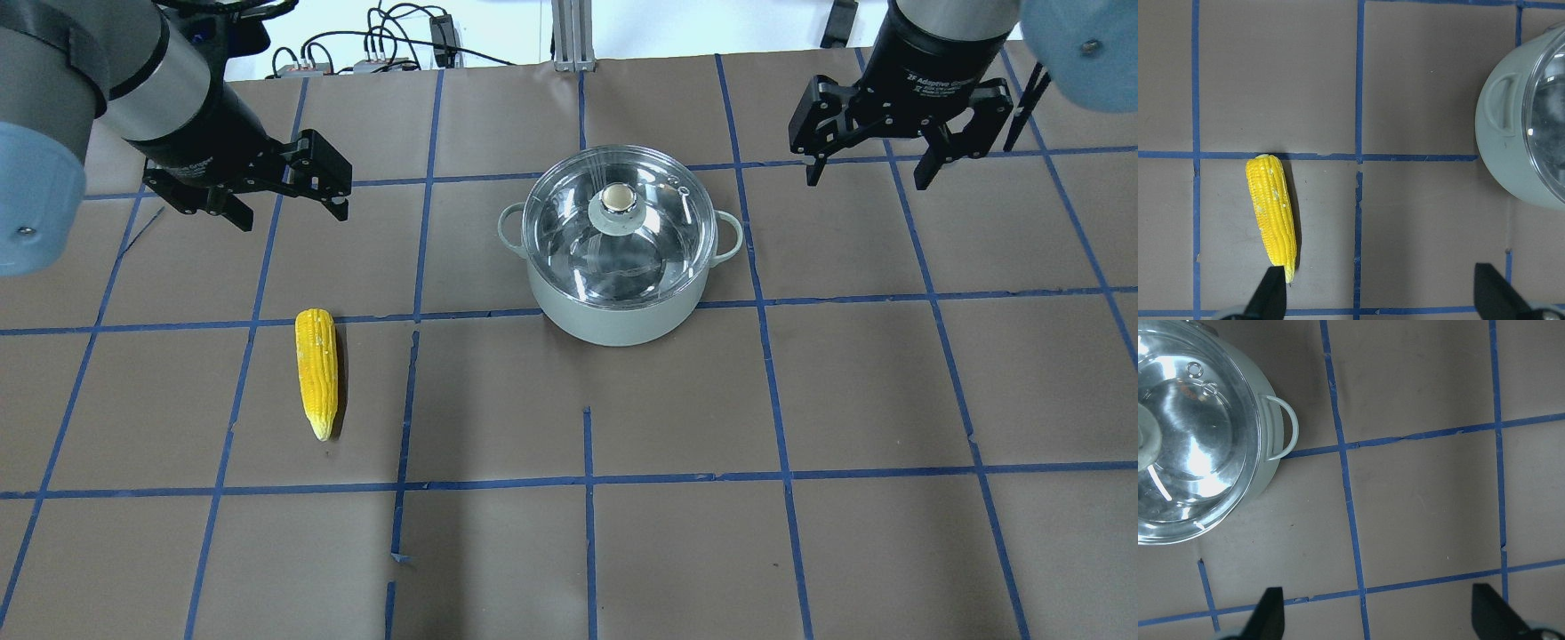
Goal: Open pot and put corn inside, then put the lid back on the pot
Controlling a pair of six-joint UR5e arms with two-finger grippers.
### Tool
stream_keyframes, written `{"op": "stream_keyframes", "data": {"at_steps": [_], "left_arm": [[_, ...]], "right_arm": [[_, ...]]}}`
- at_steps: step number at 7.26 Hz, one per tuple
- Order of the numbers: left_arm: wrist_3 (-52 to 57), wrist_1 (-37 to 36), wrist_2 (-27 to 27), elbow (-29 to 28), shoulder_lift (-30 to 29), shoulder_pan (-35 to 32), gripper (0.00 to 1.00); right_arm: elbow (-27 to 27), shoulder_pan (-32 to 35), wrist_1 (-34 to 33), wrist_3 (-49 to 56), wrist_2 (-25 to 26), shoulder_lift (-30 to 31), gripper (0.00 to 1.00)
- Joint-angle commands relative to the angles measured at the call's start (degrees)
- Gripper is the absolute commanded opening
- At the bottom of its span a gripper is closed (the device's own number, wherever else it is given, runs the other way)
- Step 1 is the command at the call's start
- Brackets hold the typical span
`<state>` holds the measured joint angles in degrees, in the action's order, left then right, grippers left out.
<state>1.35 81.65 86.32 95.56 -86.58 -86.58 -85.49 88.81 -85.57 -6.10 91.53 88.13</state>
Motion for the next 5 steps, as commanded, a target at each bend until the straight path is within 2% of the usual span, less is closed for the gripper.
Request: {"op": "stream_keyframes", "data": {"at_steps": [1,5], "left_arm": [[0.4,0.0,0.1,0.0,0.1,0.1,1.00],[0.8,0.0,-0.1,-0.3,-0.4,0.1,1.00]], "right_arm": [[0.3,0.0,1.5,0.0,-0.3,1.7,1.00],[-0.2,0.1,1.6,0.0,-0.5,4.8,1.00]]}}
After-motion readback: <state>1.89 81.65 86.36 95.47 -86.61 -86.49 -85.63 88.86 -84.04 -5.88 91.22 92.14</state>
